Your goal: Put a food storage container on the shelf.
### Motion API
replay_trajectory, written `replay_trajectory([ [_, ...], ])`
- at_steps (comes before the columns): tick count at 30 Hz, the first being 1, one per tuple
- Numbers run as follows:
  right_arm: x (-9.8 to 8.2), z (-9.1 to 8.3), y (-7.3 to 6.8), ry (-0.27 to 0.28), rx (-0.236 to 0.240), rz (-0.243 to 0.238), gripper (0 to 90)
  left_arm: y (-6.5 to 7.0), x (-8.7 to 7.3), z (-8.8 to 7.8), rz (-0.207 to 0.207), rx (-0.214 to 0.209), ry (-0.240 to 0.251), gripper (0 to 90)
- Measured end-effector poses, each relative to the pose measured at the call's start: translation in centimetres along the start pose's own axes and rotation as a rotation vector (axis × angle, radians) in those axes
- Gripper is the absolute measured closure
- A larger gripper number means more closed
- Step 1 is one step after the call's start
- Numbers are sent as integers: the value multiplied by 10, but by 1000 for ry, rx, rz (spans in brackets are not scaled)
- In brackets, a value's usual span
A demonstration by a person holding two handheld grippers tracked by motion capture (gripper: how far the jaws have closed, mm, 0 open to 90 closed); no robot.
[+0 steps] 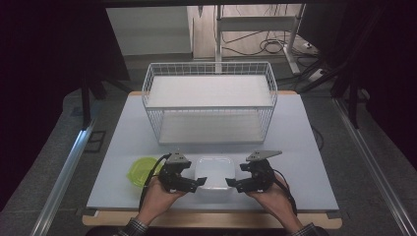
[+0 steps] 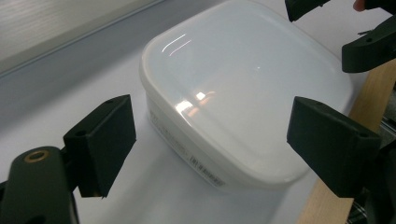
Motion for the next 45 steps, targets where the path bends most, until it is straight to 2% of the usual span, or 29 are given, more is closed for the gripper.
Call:
replay_trajectory([
  [1, 3, 4, 2, -8, 5, 9, 208, 0, 1, 4, -17, -26, 0, 149],
  [2, 3, 4, 2, -8, 5, 9, 208, 0, 1, 4, -17, -26, 0, 152],
  [4, 4, 9, 3, -25, 15, 20, 216, -1, 1, 6, -30, -52, -1, 153],
  [8, 5, 16, 3, -43, 89, 72, 240, 0, -1, 11, -71, -144, -7, 156],
  [10, 4, 16, 3, -52, 96, 85, 250, 1, -2, 11, -79, -150, -8, 146],
  [15, 2, 12, 2, -56, 98, 116, 324, 5, -3, 8, -69, -119, -15, 164],
  [19, -2, 2, 2, -28, 92, 191, 522, 8, -7, -5, -94, -88, -11, 359],
  [20, -2, -1, 2, -21, 98, 202, 557, 8, -7, -5, -94, -88, -11, 405],
  [22, -3, -4, 2, -17, 107, 230, 606, 9, -9, -10, -128, -79, 4, 479],
  [24, -4, -7, 0, -19, 104, 251, 642, 9, -9, -12, -134, -73, 8, 538],
  [28, -1, -13, 1, 14, 76, 251, 707, 11, -10, -19, -157, -54, 37, 653],
  [33, -1, -14, 1, 34, 78, 266, 727, 11, -10, -21, -177, -66, 40, 685],
  [37, -1, -16, -1, 55, 60, 261, 764, 9, -10, -24, -195, -73, 68, 738],
  [38, -1, -16, -1, 60, 50, 258, 776, 8, -10, -24, -197, -66, 79, 773],
  [39, -1, -16, -2, 58, 26, 228, 776, 7, -10, -24, -206, -72, 82, 784],
  [41, 0, -16, -4, 65, -3, 211, 776, 6, -11, -23, -211, -70, 88, 786],
  [45, 1, -15, -5, 82, -29, 193, 776, 5, -11, -23, -209, -54, 99, 787],
])
Point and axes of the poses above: each handheld gripper's, and its own axes: z roughly forward along the jaws, x roughly out of its top, y roughly to its right, the point moved 6 cm from there along z, roughly forward along the jaws, and after that the axes turned 9 degrees about -y, right-handed, at the moved point
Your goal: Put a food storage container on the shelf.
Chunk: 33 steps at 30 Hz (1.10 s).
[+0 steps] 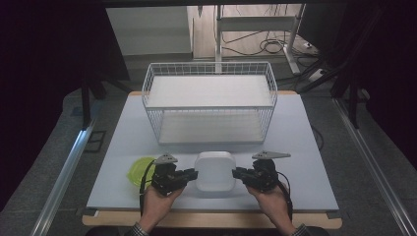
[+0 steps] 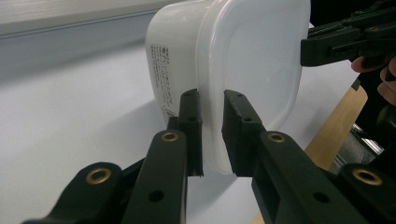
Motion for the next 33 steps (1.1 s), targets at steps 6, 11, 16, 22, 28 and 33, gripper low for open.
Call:
replay_trajectory([
  [6, 5, -4, -3, 32, 6, -17, 775, 1, 6, -7, 16, 3, 22, 787],
  [11, 11, -10, -7, 51, 15, -35, 777, 3, 11, -15, 32, 5, 38, 788],
  [16, 21, -17, -10, 77, 26, -47, 779, 2, 23, -24, 47, 4, 55, 788],
  [22, 43, -28, -12, 116, 38, -67, 780, 4, 43, -39, 70, 16, 90, 788],
  [28, 58, -36, -15, 138, 44, -80, 780, 6, 56, -50, 82, 22, 117, 789],
  [33, 72, -41, -18, 158, 47, -90, 780, 6, 68, -60, 90, 33, 137, 789],
])
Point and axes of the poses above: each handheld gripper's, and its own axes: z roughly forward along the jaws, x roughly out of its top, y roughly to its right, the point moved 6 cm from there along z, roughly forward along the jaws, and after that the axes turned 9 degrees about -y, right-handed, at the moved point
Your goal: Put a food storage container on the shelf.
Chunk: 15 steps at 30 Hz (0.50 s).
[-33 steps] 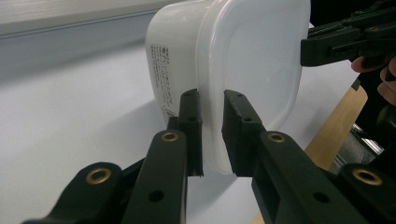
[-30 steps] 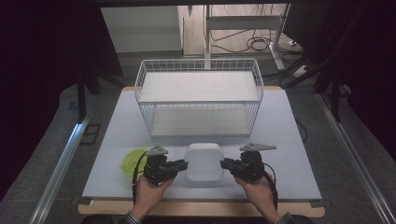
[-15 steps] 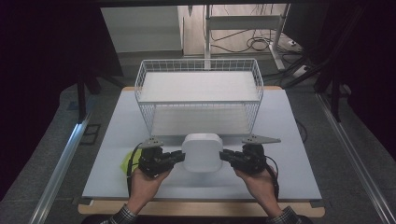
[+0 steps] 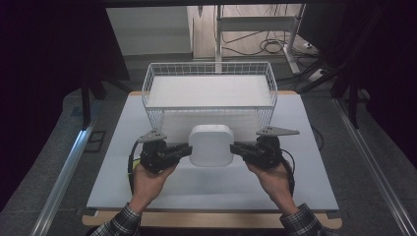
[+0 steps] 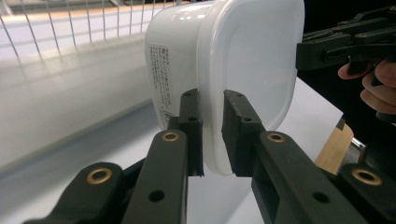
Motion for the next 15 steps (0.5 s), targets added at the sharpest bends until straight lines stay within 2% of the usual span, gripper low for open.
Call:
replay_trajectory([
  [7, 23, -5, -2, 33, 7, -10, 778, 0, 22, -14, 20, 21, 29, 790],
  [15, 43, -9, -3, 51, 16, -11, 775, 0, 41, -25, 31, 22, 58, 792],
])
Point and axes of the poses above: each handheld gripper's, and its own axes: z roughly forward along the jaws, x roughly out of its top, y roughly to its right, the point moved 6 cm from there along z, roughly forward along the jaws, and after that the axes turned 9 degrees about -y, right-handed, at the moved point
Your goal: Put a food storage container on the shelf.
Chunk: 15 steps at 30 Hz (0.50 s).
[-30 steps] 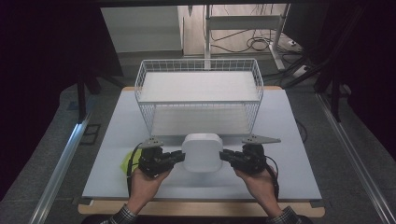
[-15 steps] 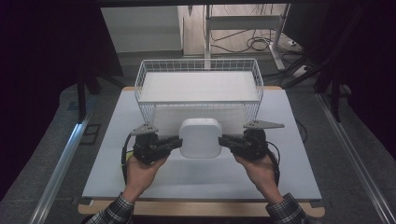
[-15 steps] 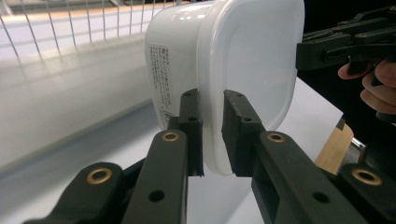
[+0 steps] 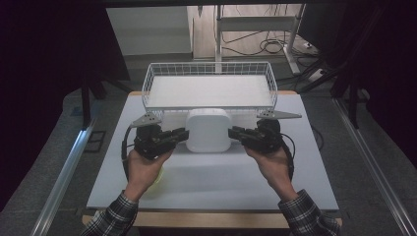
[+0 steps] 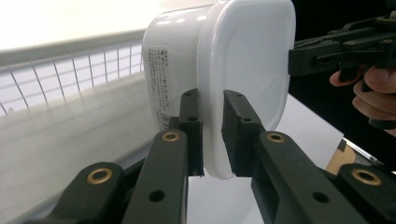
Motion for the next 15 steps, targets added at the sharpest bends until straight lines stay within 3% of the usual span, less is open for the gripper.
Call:
replay_trajectory([
  [15, 47, -8, 3, 40, -29, -23, 774, -11, 41, -6, 0, 2, 42, 792],
])
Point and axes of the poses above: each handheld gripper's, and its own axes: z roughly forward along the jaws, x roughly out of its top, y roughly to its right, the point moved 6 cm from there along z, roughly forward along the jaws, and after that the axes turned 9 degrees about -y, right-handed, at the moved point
